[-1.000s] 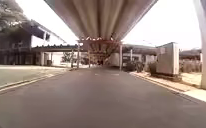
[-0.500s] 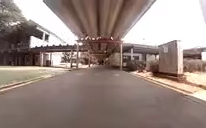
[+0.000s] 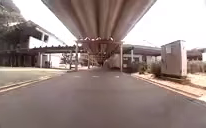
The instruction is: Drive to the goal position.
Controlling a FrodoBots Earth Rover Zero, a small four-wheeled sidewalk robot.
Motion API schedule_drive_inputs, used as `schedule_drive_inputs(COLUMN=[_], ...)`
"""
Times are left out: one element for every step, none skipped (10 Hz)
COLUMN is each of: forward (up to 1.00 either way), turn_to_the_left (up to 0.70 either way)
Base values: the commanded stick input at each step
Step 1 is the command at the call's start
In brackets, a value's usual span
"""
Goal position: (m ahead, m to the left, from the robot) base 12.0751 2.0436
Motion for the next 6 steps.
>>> schedule_drive_inputs(forward=[0.50,0.50,0.50,0.50,0.50,0.50], turn_to_the_left=[0.00,0.00,0.00,0.00,0.00,0.00])
